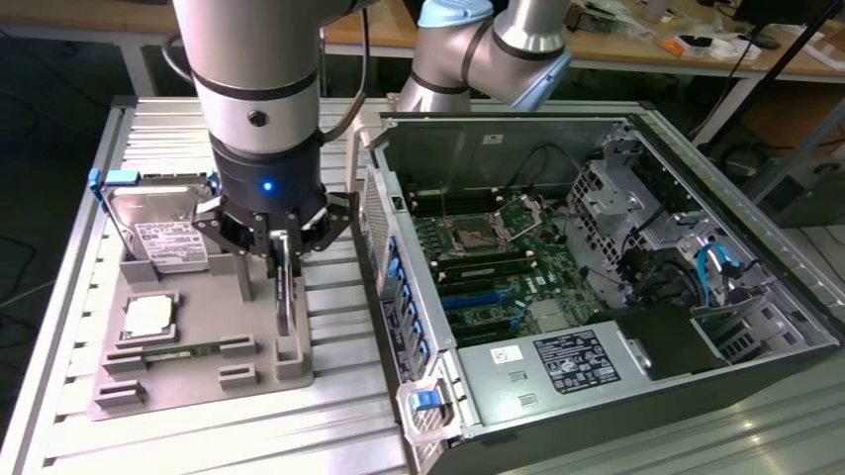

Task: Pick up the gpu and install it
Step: 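Pick up the gpu and move the gpu toward the slot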

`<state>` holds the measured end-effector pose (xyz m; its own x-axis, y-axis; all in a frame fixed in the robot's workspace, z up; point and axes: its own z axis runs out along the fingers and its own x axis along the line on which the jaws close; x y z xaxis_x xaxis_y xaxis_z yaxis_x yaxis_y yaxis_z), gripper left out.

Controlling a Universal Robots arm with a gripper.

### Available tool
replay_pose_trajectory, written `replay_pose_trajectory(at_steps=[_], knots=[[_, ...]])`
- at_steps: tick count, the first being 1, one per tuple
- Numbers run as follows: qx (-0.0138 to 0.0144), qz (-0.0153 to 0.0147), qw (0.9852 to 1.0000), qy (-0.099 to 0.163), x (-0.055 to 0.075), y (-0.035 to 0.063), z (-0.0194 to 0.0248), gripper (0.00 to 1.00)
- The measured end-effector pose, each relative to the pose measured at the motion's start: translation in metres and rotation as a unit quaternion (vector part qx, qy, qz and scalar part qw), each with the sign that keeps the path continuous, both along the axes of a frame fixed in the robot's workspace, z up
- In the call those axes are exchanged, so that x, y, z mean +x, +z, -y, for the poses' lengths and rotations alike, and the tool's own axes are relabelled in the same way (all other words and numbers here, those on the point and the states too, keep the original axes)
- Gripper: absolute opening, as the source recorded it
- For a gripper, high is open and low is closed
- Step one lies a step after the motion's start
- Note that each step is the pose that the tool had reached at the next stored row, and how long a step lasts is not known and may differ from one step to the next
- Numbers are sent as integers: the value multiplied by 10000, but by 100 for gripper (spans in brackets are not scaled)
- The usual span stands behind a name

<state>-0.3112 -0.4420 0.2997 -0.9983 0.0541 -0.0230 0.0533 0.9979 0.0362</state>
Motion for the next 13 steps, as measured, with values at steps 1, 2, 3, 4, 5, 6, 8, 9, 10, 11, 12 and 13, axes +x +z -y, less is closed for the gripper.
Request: replay_pose_trajectory(at_steps=[1, 2, 3, 4, 5, 6, 8, 9, 10, 11, 12, 13], knots=[[0, -1, 10000, 0, 0, 16, 0, 27], [0, -1, 10000, 0, 0, 31, 0, 27], [0, -1, 10000, 0, 0, 43, 0, 27], [0, -1, 10000, 0, 0, 54, 0, 27], [0, -1, 10000, 0, 0, 65, 0, 27], [0, -1, 10000, 0, 0, 80, 0, 27], [0, -1, 10000, 0, 0, 107, 0, 27], [0, -1, 10000, 0, 0, 117, 0, 27], [0, -1, 10000, 0, 0, 127, 0, 27], [0, -1, 10000, 0, 0, 140, 0, 27], [0, -1, 10000, 0, 0, 152, 0, 27], [0, -1, 10000, 0, 0, 170, 0, 27]])
